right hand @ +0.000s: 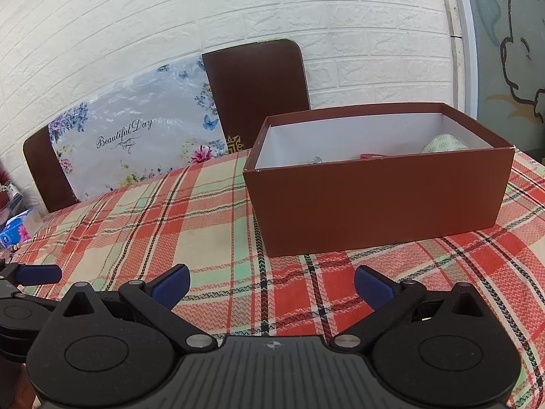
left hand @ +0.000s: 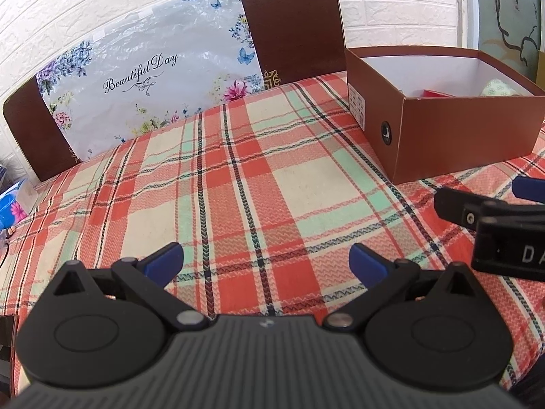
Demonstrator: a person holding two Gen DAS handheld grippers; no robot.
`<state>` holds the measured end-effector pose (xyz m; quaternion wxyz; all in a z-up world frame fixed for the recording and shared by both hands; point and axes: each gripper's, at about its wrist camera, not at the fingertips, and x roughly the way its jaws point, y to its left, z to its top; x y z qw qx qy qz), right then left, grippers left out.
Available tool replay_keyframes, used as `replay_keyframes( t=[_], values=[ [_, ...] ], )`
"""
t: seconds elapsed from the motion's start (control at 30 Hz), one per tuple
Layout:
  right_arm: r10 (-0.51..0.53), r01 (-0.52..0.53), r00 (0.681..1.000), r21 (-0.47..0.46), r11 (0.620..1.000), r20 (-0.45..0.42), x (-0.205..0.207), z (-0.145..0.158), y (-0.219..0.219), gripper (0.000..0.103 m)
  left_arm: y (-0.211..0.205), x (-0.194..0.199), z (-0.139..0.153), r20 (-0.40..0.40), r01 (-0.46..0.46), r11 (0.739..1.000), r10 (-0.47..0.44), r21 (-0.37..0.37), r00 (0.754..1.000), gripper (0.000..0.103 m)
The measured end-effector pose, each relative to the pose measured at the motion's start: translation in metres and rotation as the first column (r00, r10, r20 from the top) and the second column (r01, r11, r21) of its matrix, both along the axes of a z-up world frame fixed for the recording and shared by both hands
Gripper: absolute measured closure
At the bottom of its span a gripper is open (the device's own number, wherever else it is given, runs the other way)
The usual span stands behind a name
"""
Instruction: Organize objects
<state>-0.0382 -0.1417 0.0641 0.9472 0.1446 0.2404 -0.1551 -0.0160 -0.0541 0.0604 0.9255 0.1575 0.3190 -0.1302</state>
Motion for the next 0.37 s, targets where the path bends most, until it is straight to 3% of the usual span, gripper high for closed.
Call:
replay_keyframes(
  t=[0.37],
  values=[
    [-0.008,0.008,1.000,-0.002,1.000,-0.006,0.0006,-0.0046,0.0022,0.002,-0.0002,0.0004,-0.0024,-0.034,0.041,0.999,-0.042,-0.030,0.999,0.000]
  ],
)
